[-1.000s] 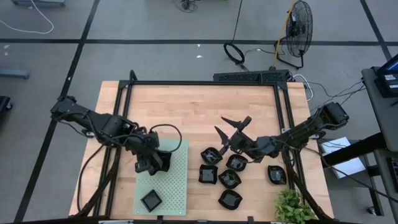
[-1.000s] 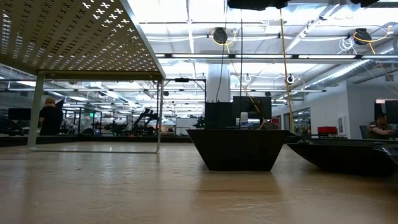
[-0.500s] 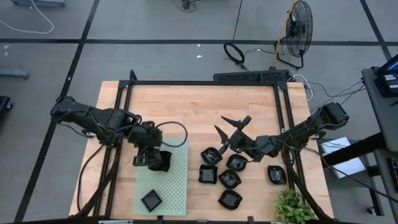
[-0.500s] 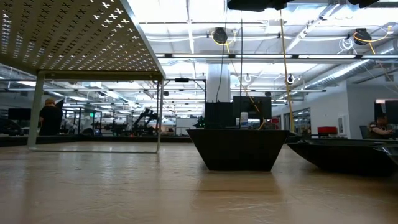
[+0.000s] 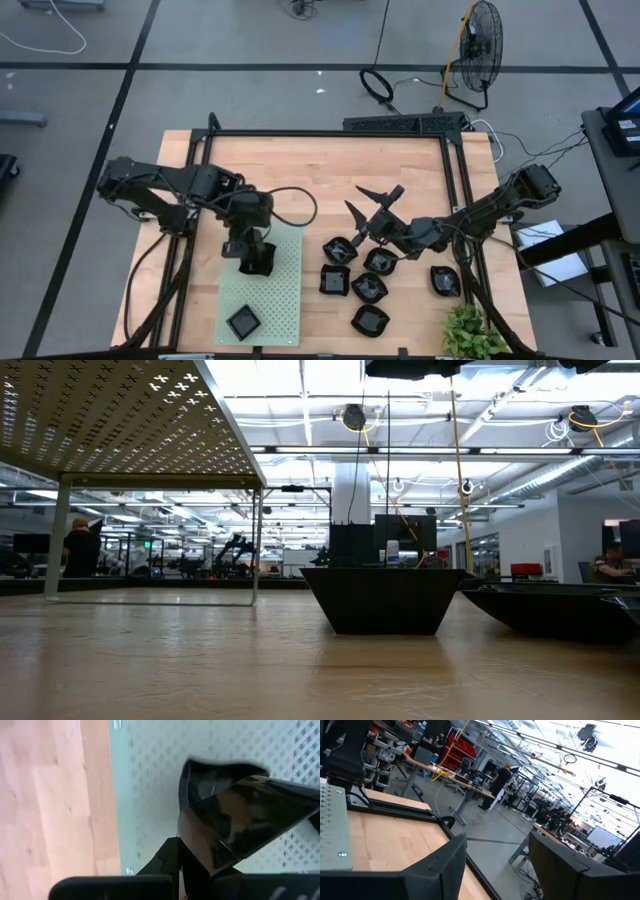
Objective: Pick & Place Mini shaped plates
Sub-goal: Stack the distorted square plate on top of the other distorted square plates on the shelf
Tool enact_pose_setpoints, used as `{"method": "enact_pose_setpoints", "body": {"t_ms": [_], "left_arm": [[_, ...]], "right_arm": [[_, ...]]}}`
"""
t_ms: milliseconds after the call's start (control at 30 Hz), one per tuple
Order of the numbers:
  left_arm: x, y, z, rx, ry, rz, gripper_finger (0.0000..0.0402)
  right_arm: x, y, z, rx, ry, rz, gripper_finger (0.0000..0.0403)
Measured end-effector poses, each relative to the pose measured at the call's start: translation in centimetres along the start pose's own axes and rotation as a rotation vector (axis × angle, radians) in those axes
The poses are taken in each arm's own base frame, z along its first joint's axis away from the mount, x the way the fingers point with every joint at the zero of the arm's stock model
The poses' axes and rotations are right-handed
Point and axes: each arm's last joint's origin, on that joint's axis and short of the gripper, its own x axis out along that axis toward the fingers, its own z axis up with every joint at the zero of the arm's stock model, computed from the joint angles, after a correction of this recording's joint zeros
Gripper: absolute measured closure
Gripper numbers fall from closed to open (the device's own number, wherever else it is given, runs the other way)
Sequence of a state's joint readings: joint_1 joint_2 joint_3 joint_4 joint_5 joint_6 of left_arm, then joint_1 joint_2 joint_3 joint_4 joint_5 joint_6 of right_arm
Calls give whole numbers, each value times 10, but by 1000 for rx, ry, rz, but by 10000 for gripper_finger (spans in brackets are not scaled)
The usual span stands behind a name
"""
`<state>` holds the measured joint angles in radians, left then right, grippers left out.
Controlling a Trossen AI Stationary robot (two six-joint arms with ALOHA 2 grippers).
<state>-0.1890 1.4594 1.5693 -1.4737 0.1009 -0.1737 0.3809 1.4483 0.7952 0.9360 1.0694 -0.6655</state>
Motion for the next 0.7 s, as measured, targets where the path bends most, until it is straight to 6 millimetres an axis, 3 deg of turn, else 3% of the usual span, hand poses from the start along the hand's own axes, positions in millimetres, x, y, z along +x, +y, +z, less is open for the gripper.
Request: {"method": "enact_pose_setpoints", "body": {"t_ms": [133,367,700], "left_arm": [[6,-2,15,71,22,-1,393],[33,-1,24,80,209,18,388],[37,-2,27,21,225,19,395]], "right_arm": [[0,0,-1,-6,3,2,202],[0,1,-1,-12,7,2,202],[0,1,-1,-13,8,2,202]]}}
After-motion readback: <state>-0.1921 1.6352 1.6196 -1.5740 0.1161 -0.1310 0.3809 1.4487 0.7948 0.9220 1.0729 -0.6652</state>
